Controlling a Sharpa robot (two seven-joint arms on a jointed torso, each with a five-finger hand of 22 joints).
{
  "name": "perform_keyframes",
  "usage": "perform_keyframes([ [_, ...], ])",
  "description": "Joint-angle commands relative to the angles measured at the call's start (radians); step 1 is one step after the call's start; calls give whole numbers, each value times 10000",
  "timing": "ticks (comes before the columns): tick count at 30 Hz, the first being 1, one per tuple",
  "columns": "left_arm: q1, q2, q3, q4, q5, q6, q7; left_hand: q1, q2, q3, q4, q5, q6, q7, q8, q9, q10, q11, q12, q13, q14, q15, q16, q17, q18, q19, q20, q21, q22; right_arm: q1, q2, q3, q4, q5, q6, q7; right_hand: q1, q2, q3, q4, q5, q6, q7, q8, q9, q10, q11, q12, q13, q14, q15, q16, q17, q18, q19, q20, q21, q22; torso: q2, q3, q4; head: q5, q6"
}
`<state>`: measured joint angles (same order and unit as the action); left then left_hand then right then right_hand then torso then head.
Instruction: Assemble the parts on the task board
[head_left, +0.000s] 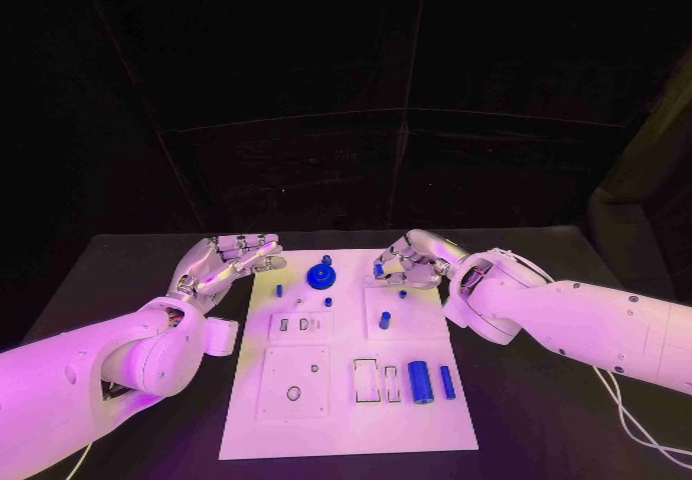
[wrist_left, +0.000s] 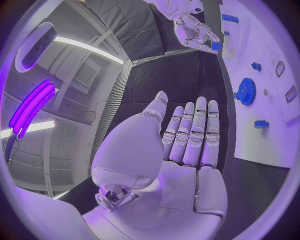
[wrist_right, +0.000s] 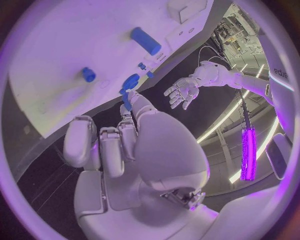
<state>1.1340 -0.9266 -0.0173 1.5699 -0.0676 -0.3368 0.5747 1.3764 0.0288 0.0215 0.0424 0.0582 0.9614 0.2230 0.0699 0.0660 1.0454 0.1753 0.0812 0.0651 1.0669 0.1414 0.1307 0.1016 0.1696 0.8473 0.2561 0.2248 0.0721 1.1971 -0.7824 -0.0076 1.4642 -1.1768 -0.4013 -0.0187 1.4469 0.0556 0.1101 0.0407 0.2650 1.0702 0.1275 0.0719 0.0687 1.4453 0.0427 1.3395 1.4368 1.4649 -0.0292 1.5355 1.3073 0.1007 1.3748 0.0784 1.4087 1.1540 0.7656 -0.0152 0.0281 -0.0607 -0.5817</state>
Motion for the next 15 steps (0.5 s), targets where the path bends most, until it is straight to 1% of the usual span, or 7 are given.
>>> perform_keyframes([
  [1,17,8,8,-50,-59,123,52,50,110,10,-61,-21,47,27,-29,-10,48,7,-51,-10,56,-12,-48,8,156,93,7,-42,-11,21,375,7,100,-993,-216,-904,-101,-1,102,31,30,157,-28,40,24,67,-48,58,-516,898,-35,49,1884,-209,47,-29,50,34,-100,-44,24,162,-97],
  [5,19,23,8,-120,-58,125,54,50,110,10,-61,-21,47,27,-29,-10,48,7,-51,-10,56,-12,-48,8,156,93,7,-42,-11,19,873,5,56,-1628,-77,-1203,-194,-51,173,48,5,189,-40,43,29,76,-57,64,-510,898,-43,49,1884,-215,69,-35,65,68,-146,-69,55,297,-183],
  [8,21,38,9,-174,-58,124,57,59,115,16,-71,-21,47,25,-29,-10,49,5,-53,-10,57,-12,-51,8,156,95,7,-43,-12,16,1337,1,-50,-2201,116,-1446,-312,-101,249,81,-9,227,-54,48,34,87,-67,72,-502,898,-52,48,1882,-215,75,-43,67,71,-183,-98,61,459,-280],
  [10,23,47,9,-194,-58,124,60,59,115,16,-71,-21,47,25,-29,-10,49,5,-53,-10,57,-12,-51,8,156,95,7,-43,-12,12,1550,-1,-112,-2479,179,-1603,-349,-115,269,94,-15,234,-57,47,35,91,-70,75,-498,897,-54,47,1880,-215,75,-45,66,69,-210,-122,85,495,-343],
  [12,26,49,9,-206,-58,106,61,59,115,16,-71,-21,47,25,-29,-10,49,5,-53,-10,57,-12,-51,8,156,95,7,-43,-12,1,1727,-5,-168,-2753,251,-1751,-369,-113,288,103,-19,235,-58,45,34,90,-71,71,-501,897,-56,46,1880,-218,83,-47,72,83,-222,-135,92,546,-375],
  [13,27,50,9,-212,-58,94,61,66,118,21,-80,-21,47,23,-30,-11,50,5,-55,-10,57,-12,-53,8,155,95,7,-45,-13,-15,1804,-15,-187,-2880,289,-1809,-381,-118,298,106,-27,235,-59,43,34,90,-72,71,-501,896,-56,44,1875,-220,88,-48,76,94,-226,-144,98,565,-393],
  [15,30,53,9,-224,-58,76,63,73,122,26,-91,-20,48,21,-30,-10,53,4,-56,-10,51,-11,-59,7,154,91,7,-51,-16,-41,1908,-106,-184,-3074,364,-1893,-389,-120,303,109,-31,235,-59,42,34,91,-72,71,-500,896,-57,43,1873,-221,91,-49,78,99,-239,-152,100,585,-416],
])
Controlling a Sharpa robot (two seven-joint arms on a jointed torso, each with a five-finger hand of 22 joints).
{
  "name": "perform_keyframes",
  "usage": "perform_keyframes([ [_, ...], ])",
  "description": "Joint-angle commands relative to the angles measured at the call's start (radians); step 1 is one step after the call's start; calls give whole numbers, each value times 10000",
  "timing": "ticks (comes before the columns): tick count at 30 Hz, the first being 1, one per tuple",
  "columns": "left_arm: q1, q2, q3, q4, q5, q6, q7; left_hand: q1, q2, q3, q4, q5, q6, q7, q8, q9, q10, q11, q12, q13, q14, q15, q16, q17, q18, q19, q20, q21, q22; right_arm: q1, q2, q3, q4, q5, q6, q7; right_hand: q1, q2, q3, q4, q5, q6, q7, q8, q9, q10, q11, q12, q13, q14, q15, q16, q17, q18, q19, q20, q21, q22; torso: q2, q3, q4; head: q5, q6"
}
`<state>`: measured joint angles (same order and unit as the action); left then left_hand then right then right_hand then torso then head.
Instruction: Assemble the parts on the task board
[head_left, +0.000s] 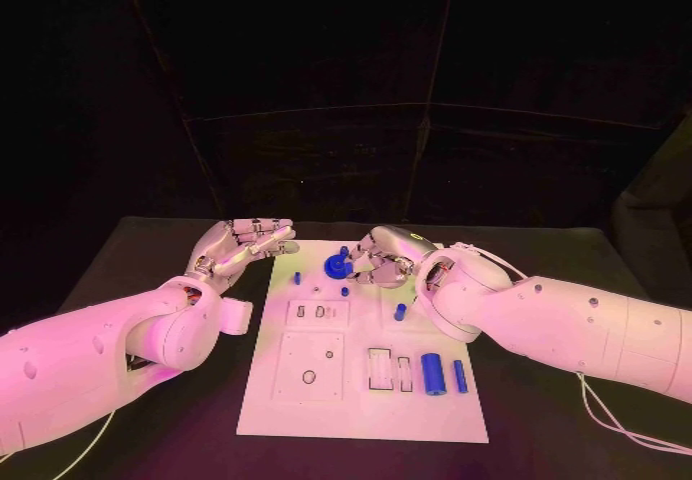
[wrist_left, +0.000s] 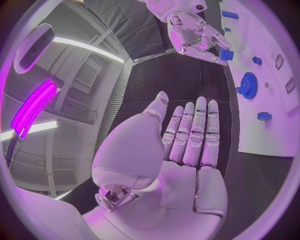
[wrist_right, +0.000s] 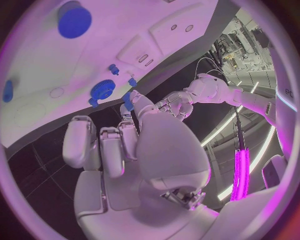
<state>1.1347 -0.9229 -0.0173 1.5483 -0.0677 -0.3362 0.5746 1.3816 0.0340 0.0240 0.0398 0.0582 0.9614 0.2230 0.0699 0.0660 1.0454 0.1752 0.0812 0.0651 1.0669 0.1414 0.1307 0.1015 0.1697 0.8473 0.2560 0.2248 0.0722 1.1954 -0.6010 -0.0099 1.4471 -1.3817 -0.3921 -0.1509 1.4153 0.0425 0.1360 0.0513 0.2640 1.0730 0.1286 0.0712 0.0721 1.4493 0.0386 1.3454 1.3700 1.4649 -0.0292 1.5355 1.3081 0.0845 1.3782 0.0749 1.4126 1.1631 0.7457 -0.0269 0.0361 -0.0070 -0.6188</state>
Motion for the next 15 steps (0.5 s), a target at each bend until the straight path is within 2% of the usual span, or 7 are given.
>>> perform_keyframes([
  [1,24,15,9,-11,-58,63,65,21,70,0,-67,-21,48,20,-30,-10,53,4,-56,-10,51,-10,-60,7,153,91,8,-52,-17,-32,134,-128,-5,-1109,306,-602,-72,11,45,2,-21,207,-70,49,0,50,-32,12,167,896,-57,44,1866,-59,56,-13,39,9,-35,-26,12,71,-63],
  [4,28,17,9,-16,-58,49,68,21,70,0,-67,-21,48,20,-30,-10,53,4,-56,-10,51,-10,-60,7,153,91,8,-52,-17,-62,297,-245,5,-1335,476,-695,-110,-12,69,12,-46,212,-73,46,0,53,-33,15,171,899,-59,49,1879,-65,71,-16,49,36,-17,-12,6,123,-97],
  [7,30,21,9,-14,-58,45,70,26,72,4,-76,-21,50,19,-29,-10,57,3,-58,-10,44,-9,-67,6,152,85,9,-58,-19,-128,425,-313,10,-1518,611,-763,-131,-24,82,17,-63,214,-74,45,0,52,-35,12,169,897,-60,46,1872,-64,70,-17,48,33,-15,-10,5,140,-117],
  [15,32,32,9,-16,-58,48,63,28,73,6,-82,-21,51,20,-29,-10,58,3,-59,-10,38,-7,-73,4,151,81,9,-63,-22,-269,672,-364,-168,-1689,763,-891,-211,-51,128,47,-101,235,-81,46,2,54,-39,10,169,897,-64,44,1869,-64,72,-21,47,31,-15,-1,13,167,-182],
])
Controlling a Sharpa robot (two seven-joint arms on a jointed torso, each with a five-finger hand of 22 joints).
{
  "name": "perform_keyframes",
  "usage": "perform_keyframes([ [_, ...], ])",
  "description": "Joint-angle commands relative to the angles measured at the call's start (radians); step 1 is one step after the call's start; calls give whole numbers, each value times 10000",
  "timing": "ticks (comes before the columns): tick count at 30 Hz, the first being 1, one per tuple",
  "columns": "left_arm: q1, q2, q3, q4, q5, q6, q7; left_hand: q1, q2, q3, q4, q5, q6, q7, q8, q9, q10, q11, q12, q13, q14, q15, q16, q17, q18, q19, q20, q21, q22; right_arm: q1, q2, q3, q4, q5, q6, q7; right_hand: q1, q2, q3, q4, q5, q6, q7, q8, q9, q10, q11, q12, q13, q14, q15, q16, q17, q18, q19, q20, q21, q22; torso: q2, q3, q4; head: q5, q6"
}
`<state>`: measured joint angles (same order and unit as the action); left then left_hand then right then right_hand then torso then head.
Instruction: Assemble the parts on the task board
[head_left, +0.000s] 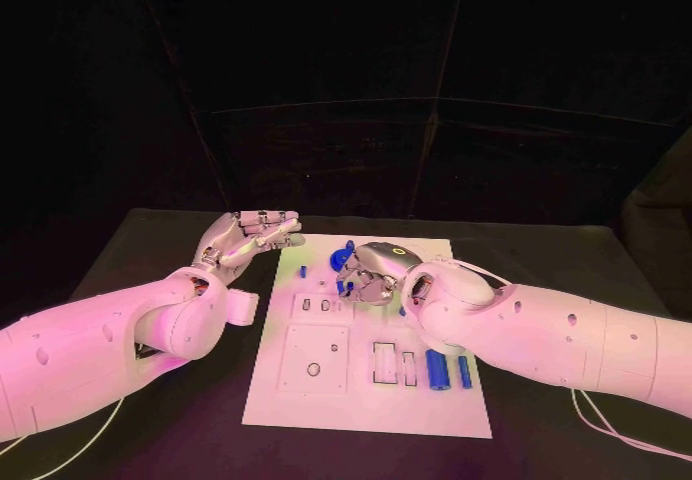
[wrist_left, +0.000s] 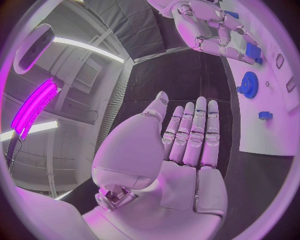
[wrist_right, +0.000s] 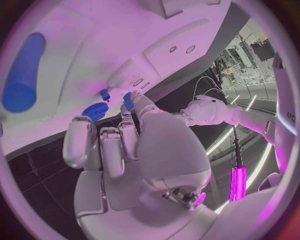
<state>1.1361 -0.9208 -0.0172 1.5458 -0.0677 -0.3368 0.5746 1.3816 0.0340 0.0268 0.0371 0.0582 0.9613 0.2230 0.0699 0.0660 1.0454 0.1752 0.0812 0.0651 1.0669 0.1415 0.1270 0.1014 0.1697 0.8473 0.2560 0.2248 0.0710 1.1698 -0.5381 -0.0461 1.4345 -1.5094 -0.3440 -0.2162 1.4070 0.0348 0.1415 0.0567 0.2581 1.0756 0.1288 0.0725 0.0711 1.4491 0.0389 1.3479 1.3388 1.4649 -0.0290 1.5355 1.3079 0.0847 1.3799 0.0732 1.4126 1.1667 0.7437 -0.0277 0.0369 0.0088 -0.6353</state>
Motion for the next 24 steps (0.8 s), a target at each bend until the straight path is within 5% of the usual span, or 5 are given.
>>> perform_keyframes([
  [1,18,11,8,8,-57,53,62,28,73,-22,-55,-21,51,20,-29,-10,58,3,-59,-10,38,-7,-36,5,150,81,9,-63,-10,-33,65,-5,-57,-420,300,-246,-129,26,73,-7,-42,209,-82,34,12,56,-42,-14,481,896,-66,44,1871,-66,55,-5,46,-5,6,7,7,9,-25],
  [24,18,25,8,-16,-57,81,41,28,73,-22,-55,-21,51,20,-29,-10,58,3,-59,-10,38,-7,-36,5,150,81,9,-63,-10,-261,323,-20,-79,-445,611,-181,-216,-46,110,13,-49,214,-86,26,11,52,-46,-24,476,895,-71,41,1865,-69,63,-9,50,8,4,12,-1,83,-138],
])
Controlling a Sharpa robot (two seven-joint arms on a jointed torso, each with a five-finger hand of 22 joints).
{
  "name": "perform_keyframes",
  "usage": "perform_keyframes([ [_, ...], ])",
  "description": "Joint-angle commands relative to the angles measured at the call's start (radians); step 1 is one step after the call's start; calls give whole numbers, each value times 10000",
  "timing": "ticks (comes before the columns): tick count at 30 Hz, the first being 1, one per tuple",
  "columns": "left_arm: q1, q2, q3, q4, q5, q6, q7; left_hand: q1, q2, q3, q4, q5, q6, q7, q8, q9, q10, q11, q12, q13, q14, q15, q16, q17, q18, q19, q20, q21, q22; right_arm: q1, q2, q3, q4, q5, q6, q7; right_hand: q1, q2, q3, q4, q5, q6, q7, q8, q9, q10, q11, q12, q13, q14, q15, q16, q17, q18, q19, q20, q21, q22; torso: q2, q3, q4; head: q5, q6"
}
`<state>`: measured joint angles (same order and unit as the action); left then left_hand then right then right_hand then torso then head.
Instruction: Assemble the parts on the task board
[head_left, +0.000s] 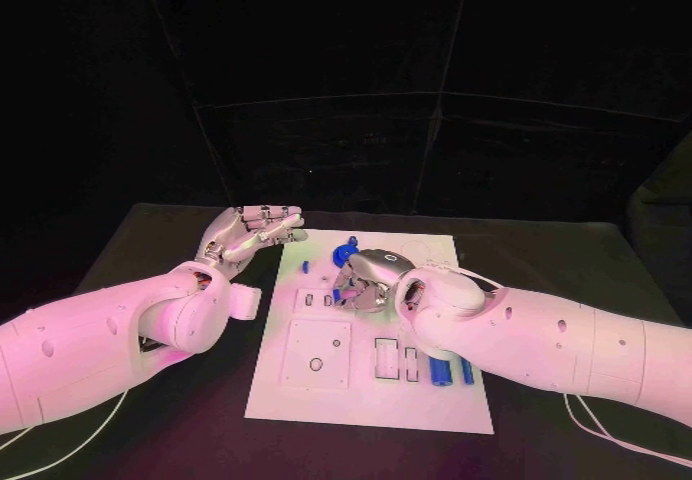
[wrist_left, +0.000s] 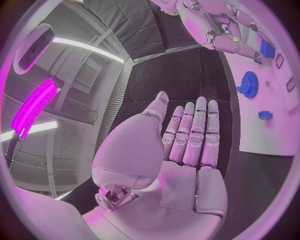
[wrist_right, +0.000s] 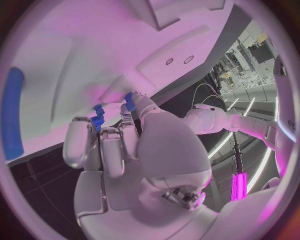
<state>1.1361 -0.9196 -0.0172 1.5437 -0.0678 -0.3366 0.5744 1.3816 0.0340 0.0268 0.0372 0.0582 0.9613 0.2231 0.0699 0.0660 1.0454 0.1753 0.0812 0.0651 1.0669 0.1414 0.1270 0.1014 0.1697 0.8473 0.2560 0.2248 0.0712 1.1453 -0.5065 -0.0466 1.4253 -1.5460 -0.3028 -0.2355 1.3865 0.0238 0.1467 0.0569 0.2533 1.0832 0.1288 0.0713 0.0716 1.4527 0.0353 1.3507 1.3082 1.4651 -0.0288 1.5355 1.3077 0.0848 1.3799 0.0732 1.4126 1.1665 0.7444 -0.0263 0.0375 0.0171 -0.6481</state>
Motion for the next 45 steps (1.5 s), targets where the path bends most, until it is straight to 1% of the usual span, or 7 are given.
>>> perform_keyframes([
  [1,18,13,8,4,-57,81,42,28,73,-22,-56,-22,51,20,-29,-10,58,3,-59,-10,38,-7,-36,5,151,81,9,-63,-12,-18,8,-16,13,-79,213,13,-11,64,58,11,-1,138,-86,38,6,16,-10,-52,782,893,-73,41,1867,-70,63,-9,50,10,-2,-2,-5,2,-13],
  [12,17,13,8,-1,-57,84,36,24,72,-22,-71,-22,51,24,-31,-10,61,6,-65,-10,27,-3,-50,2,149,70,11,-76,-17,-29,-19,-17,18,-79,456,-77,-81,14,80,31,-13,137,-85,30,5,6,-9,-70,770,889,-73,32,1847,-68,59,-11,44,-1,-3,1,-9,-19,-25],
  [27,17,14,8,-12,-57,89,17,21,71,-22,-78,-22,49,27,-32,-11,59,9,-69,-11,22,-1,-57,1,149,66,13,-83,-20,-32,-27,-18,52,-163,455,-204,-214,-153,150,44,-42,38,-51,-31,-18,-67,13,-193,680,872,-62,-2,1774,-60,35,-7,17,-51,0,0,-8,-36,-32],
  [38,17,18,8,-13,-57,89,11,21,71,-22,-78,-22,49,27,-32,-11,59,9,-69,-11,22,-1,-57,1,149,66,13,-83,-20,-33,-23,-18,52,-193,400,-296,-408,-374,272,83,-83,-304,66,-97,-59,-184,108,-371,551,861,10,-27,1727,-50,-1,46,-26,-126,2,3,-10,-42,-36],
  [41,17,17,8,-15,-57,91,7,20,71,-22,-80,-22,48,28,-33,-11,58,9,-71,-11,21,0,-58,0,149,65,13,-85,-20,-33,-19,-18,55,-207,380,-316,-450,-417,289,95,-103,-363,85,-93,-59,-200,126,-395,533,859,26,-32,1720,-48,-6,61,-33,-137,4,2,0,-48,-41],
  [45,17,16,8,-14,-57,93,5,17,69,-23,-86,-23,44,32,-36,-12,55,12,-75,-12,18,1,-63,-1,148,62,14,-90,-22,-33,-15,-18,56,-217,338,-335,-521,-471,304,123,-152,-420,105,-83,-55,-204,146,-398,531,856,46,-38,1709,-48,-8,81,-38,-142,2,1,-2,-44,-47],
])
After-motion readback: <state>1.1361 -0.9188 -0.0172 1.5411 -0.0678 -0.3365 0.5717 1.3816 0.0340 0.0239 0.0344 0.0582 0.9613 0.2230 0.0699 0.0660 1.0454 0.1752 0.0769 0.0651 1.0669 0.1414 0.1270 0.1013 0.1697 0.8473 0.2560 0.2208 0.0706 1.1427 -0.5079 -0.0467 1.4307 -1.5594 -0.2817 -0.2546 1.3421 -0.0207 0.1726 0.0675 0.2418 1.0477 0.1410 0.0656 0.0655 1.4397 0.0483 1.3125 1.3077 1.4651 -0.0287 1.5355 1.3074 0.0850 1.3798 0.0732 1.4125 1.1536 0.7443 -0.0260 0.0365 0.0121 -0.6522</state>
